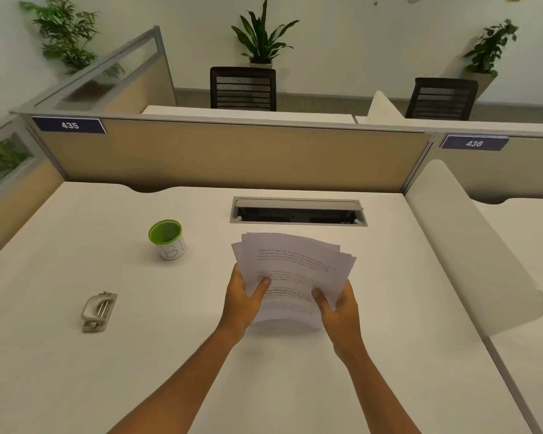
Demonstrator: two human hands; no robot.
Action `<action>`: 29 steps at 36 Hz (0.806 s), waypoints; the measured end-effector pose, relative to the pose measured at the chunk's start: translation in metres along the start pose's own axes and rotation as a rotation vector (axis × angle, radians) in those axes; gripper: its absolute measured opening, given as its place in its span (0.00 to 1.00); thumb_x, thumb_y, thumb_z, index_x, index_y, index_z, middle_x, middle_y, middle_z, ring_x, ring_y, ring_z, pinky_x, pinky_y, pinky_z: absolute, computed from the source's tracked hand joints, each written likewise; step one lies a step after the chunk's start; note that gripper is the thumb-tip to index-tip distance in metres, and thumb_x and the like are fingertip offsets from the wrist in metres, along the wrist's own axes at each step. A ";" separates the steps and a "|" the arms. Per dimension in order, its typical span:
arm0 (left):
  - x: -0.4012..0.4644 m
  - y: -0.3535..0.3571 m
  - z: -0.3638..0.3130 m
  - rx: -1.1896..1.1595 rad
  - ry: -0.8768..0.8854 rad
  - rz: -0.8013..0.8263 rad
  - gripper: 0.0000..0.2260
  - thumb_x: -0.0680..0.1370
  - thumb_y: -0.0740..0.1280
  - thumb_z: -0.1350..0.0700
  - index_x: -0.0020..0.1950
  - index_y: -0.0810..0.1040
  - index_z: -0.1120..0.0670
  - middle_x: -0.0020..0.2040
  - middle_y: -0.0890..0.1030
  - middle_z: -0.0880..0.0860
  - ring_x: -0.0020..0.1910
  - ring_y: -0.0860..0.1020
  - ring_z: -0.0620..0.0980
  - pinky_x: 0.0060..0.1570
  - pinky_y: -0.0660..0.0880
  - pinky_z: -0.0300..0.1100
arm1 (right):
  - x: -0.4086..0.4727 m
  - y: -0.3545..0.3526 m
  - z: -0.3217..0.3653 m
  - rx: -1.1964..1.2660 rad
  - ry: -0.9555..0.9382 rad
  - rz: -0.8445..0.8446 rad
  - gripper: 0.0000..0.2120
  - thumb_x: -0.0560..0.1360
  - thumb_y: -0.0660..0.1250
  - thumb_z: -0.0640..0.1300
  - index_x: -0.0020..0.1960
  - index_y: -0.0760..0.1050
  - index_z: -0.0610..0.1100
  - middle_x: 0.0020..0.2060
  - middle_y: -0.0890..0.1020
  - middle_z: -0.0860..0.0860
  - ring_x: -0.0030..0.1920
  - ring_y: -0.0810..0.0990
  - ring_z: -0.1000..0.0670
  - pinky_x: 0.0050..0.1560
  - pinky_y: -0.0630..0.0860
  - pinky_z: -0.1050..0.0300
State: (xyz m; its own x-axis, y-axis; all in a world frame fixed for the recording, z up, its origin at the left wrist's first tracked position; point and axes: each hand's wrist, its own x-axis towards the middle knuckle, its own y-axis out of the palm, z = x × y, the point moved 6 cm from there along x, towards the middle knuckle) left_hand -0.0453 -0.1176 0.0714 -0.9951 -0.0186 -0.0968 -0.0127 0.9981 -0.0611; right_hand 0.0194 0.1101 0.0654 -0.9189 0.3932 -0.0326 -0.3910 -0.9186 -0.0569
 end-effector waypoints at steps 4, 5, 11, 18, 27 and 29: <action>0.001 -0.002 0.001 0.009 0.014 -0.013 0.25 0.78 0.75 0.48 0.67 0.67 0.29 0.63 0.80 0.39 0.60 0.81 0.47 0.42 0.81 0.28 | -0.001 0.004 0.003 -0.014 -0.009 0.002 0.25 0.79 0.75 0.45 0.73 0.70 0.56 0.57 0.83 0.62 0.58 0.83 0.61 0.49 0.85 0.63; 0.001 -0.003 0.001 0.006 0.018 -0.020 0.25 0.77 0.75 0.48 0.66 0.67 0.28 0.62 0.80 0.39 0.59 0.81 0.47 0.41 0.81 0.28 | -0.001 0.004 0.004 -0.009 -0.014 -0.002 0.25 0.79 0.75 0.45 0.72 0.71 0.56 0.57 0.83 0.62 0.58 0.83 0.60 0.49 0.85 0.63; 0.001 -0.010 -0.009 -0.051 0.061 -0.048 0.22 0.75 0.75 0.46 0.62 0.70 0.26 0.58 0.82 0.35 0.57 0.83 0.39 0.46 0.82 0.33 | -0.001 0.000 0.008 0.033 -0.053 -0.081 0.20 0.79 0.76 0.43 0.66 0.74 0.57 0.57 0.85 0.58 0.59 0.84 0.55 0.53 0.85 0.61; 0.002 -0.010 -0.018 0.004 0.118 0.007 0.20 0.77 0.75 0.48 0.64 0.72 0.34 0.59 0.82 0.37 0.60 0.83 0.43 0.48 0.84 0.37 | 0.004 0.004 0.014 0.010 -0.087 -0.057 0.20 0.77 0.78 0.47 0.65 0.75 0.55 0.57 0.85 0.55 0.58 0.86 0.51 0.52 0.87 0.54; 0.003 -0.004 -0.020 0.041 0.112 0.037 0.19 0.77 0.73 0.46 0.64 0.71 0.34 0.60 0.82 0.42 0.56 0.84 0.49 0.43 0.84 0.36 | 0.004 0.008 0.013 -0.010 -0.084 -0.056 0.17 0.81 0.73 0.41 0.62 0.74 0.59 0.55 0.84 0.59 0.57 0.85 0.54 0.48 0.87 0.56; 0.005 -0.003 -0.021 0.029 0.107 0.027 0.17 0.79 0.72 0.48 0.63 0.71 0.34 0.60 0.81 0.43 0.57 0.84 0.50 0.43 0.84 0.34 | 0.002 0.010 0.018 0.007 -0.096 -0.064 0.17 0.82 0.72 0.40 0.60 0.75 0.61 0.54 0.85 0.60 0.56 0.86 0.54 0.46 0.86 0.59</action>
State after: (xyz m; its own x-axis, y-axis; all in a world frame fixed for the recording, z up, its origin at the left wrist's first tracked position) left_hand -0.0519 -0.1199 0.0925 -0.9998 0.0158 0.0074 0.0151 0.9960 -0.0885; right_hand 0.0125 0.1016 0.0823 -0.8929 0.4453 0.0662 -0.4487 -0.8923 -0.0489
